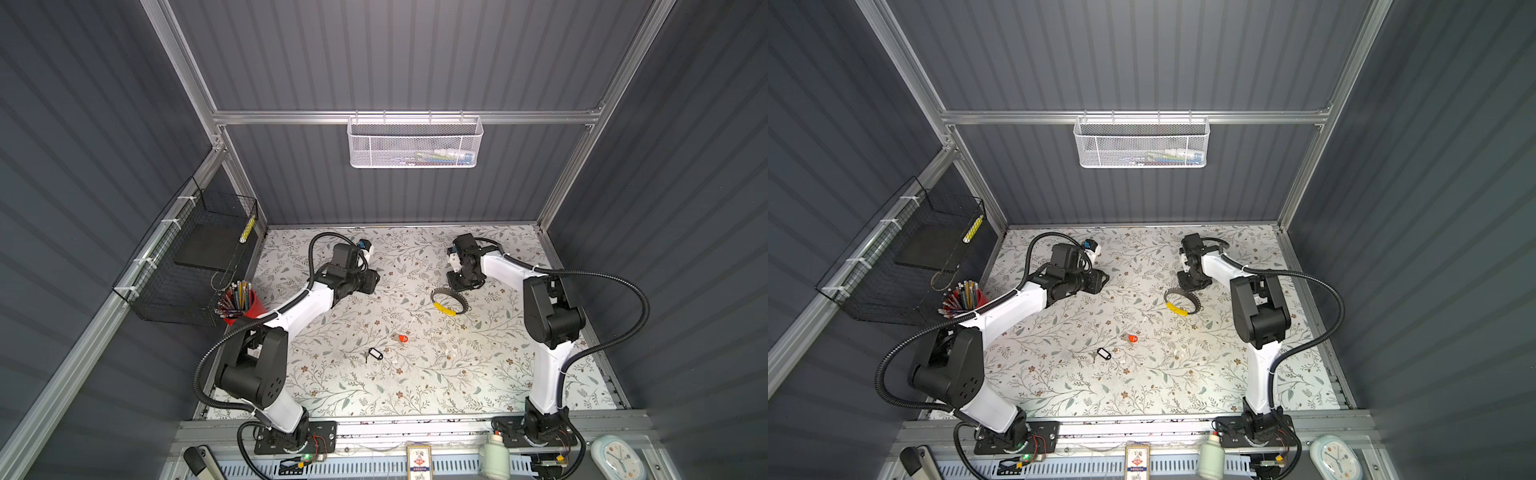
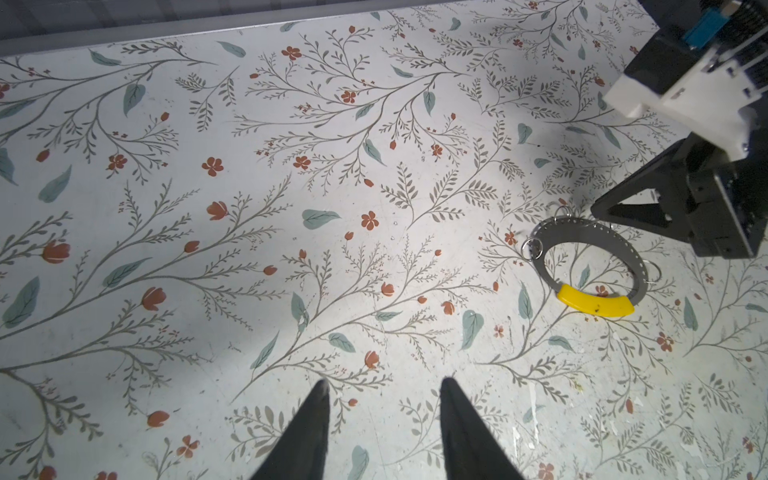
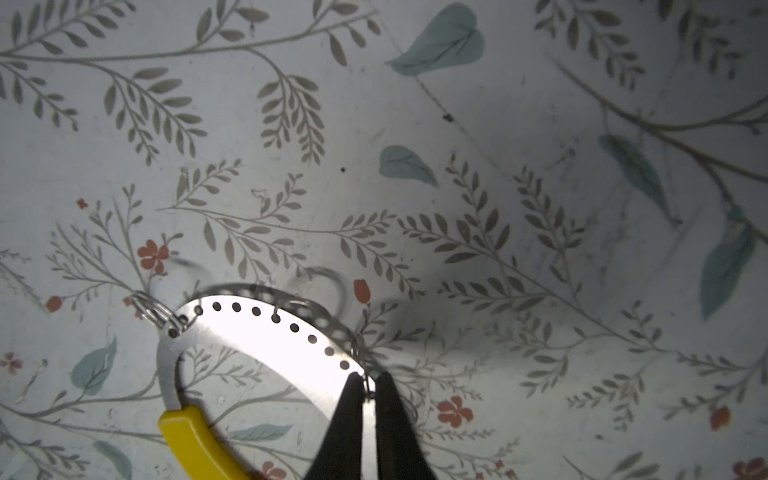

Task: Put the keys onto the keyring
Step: 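Lift the keyring with the right gripper while the left gripper moves toward it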

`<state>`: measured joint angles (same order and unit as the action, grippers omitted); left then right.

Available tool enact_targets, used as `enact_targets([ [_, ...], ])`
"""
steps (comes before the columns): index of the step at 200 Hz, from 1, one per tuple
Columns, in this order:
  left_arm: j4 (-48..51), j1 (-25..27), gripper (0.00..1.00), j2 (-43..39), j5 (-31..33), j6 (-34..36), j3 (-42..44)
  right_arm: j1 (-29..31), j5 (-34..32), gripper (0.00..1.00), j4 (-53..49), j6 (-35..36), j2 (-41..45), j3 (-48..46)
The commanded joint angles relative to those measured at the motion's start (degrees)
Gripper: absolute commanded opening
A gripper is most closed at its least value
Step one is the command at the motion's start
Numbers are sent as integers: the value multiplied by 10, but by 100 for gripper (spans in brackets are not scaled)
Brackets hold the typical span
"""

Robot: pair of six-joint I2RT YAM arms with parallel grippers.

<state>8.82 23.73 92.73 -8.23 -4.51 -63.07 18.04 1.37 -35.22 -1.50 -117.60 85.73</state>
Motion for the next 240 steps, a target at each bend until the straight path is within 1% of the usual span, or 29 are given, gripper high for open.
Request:
enact_targets([
  [1,12,5,45,9,-10,15,-20,-2,8,10,-17,-2,-14,12],
  [29,13,5,44,10,-12,19,-21,-2,16,7,-20,2,-15,12],
  [78,14,6,44,7,-12,19,-20,-2,20,6,-20,4,-13,11],
  [87,14,6,44,6,-12,19,-20,-2,21,7,-20,5,-13,11],
  [98,14,6,44,5,-12,20,-20,-2,20,13,-19,6,-14,10],
  [108,14,7,45,4,-12,20,-18,-2,19,16,-23,6,-17,13],
  [132,14,8,45,3,-12,20,-18,-2,19,17,-29,6,-23,20],
  [183,16,9,44,3,-10,25,-18,-3,21,12,-35,7,-30,26],
  [196,16,9,44,3,-11,25,-20,-2,21,9,-38,7,-31,27],
  [213,17,9,44,3,-11,26,-20,-2,19,6,-31,6,-22,22],
  [240,17,8,44,-4,-11,30,-20,-2,27,4,-33,15,-6,24],
])
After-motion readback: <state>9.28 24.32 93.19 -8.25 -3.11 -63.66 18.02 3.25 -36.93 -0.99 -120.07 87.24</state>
